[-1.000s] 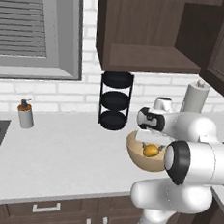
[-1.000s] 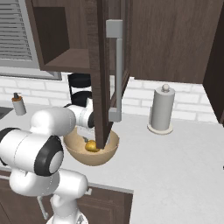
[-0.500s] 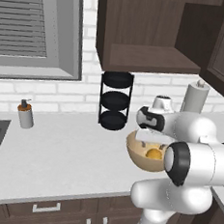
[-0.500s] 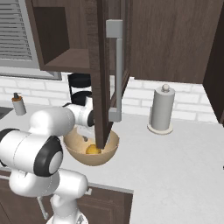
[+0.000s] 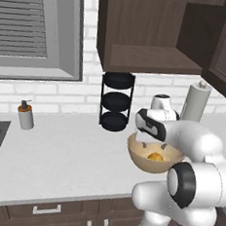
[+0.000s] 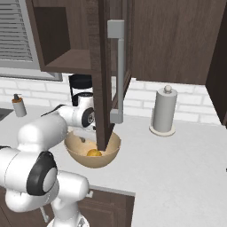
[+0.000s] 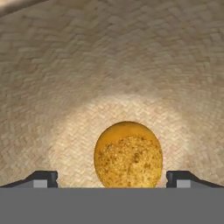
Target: Open the cabinet, pick up the bread from the cabinet and place it in the basket. Then move the basket to the dining counter.
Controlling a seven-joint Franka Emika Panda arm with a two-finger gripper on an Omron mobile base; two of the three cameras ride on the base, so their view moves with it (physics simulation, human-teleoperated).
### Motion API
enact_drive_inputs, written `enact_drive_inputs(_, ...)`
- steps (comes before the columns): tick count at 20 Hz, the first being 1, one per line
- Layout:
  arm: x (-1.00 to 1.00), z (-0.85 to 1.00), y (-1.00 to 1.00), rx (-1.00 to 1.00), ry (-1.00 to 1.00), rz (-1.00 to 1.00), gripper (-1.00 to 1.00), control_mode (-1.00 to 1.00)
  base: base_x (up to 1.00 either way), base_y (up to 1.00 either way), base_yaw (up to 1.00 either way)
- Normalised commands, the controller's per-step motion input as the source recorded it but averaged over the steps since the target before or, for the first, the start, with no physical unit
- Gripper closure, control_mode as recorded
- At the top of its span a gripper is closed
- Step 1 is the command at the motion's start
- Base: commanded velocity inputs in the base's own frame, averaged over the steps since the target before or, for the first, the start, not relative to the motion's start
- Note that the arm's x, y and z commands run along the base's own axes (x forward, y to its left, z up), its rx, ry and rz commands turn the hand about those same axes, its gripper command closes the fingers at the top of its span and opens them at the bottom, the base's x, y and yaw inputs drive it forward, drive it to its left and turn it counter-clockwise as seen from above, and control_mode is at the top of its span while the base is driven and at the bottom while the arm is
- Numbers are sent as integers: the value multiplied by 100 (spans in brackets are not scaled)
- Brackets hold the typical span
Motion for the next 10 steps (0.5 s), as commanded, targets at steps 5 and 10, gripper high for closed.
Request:
enact_drive_inputs(5,-51,35,8,0,-15,14,-100,-100,0,0,0)
enact_drive_inputs(10,-25,70,30,0,-7,19,-100,-100,0,0,0)
